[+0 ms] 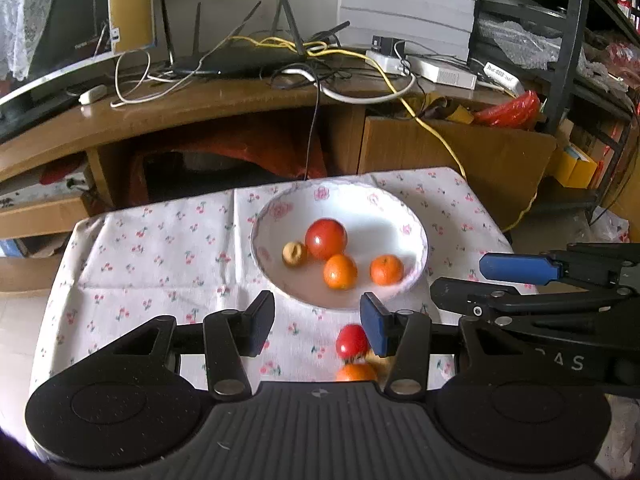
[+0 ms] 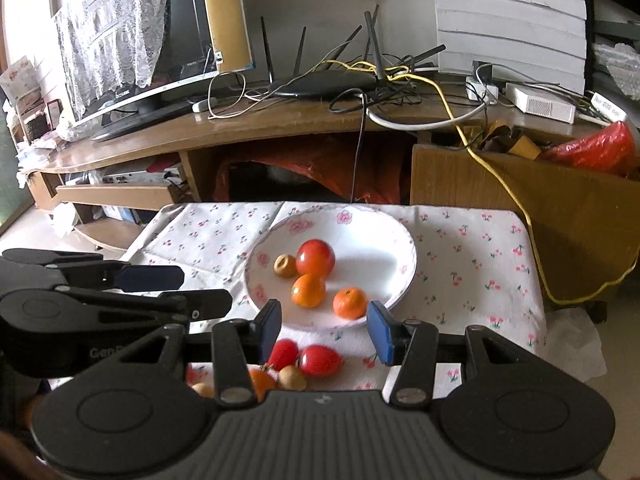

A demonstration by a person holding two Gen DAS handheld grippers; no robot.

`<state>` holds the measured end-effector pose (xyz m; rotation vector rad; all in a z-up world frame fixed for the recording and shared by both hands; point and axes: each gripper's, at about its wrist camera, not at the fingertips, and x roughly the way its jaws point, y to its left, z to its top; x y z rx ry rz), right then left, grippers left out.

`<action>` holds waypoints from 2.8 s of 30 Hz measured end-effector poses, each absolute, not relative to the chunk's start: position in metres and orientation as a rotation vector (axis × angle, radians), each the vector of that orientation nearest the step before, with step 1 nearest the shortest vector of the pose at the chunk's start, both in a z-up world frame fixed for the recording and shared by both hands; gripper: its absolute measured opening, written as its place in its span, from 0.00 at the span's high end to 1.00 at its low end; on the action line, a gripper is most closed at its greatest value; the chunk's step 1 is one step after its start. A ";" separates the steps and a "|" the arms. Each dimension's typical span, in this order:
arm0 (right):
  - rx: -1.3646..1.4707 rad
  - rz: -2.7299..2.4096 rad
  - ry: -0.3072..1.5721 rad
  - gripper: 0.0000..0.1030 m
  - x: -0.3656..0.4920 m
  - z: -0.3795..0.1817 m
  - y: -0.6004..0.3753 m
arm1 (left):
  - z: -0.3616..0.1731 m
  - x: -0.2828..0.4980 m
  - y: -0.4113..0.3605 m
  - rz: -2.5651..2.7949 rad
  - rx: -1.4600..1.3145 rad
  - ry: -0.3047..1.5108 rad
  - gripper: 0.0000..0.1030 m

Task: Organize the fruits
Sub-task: 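Move both open tools back toward the remaining fruits on the cloth, then close the right tool on a tan round fruit while the left tool approaches a red tomato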

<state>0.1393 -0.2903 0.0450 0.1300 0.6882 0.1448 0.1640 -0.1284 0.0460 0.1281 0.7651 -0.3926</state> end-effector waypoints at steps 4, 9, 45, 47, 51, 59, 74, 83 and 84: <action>0.133 0.152 0.704 0.41 0.131 0.043 -0.285 | 0.043 0.157 -0.122 -0.394 0.125 0.782 0.46; 0.136 0.176 0.736 0.41 0.121 0.036 -0.276 | 0.036 0.144 -0.111 -0.397 0.135 0.810 0.46; -0.024 0.506 0.859 0.41 0.153 -0.028 -0.186 | -0.009 0.124 -0.043 -0.402 0.215 1.024 0.35; -0.022 0.476 0.866 0.43 0.157 -0.031 -0.187 | -0.009 0.126 -0.044 -0.403 0.215 1.023 0.35; 0.018 0.461 0.888 0.48 0.164 -0.038 -0.196 | -0.008 0.128 -0.046 -0.401 0.214 1.013 0.34; 0.038 0.444 0.894 0.49 0.151 -0.026 -0.210 | -0.008 0.139 -0.053 -0.420 0.215 0.966 0.36; 0.084 0.370 0.961 0.49 0.101 -0.020 -0.251 | -0.032 0.168 -0.090 -0.382 0.281 0.927 0.65; 0.060 0.338 0.953 0.49 0.086 -0.028 -0.263 | -0.017 0.131 -0.098 -0.372 0.289 0.976 0.66; 0.042 0.341 0.930 0.49 0.081 -0.025 -0.264 | -0.013 0.122 -0.100 -0.382 0.295 0.973 0.66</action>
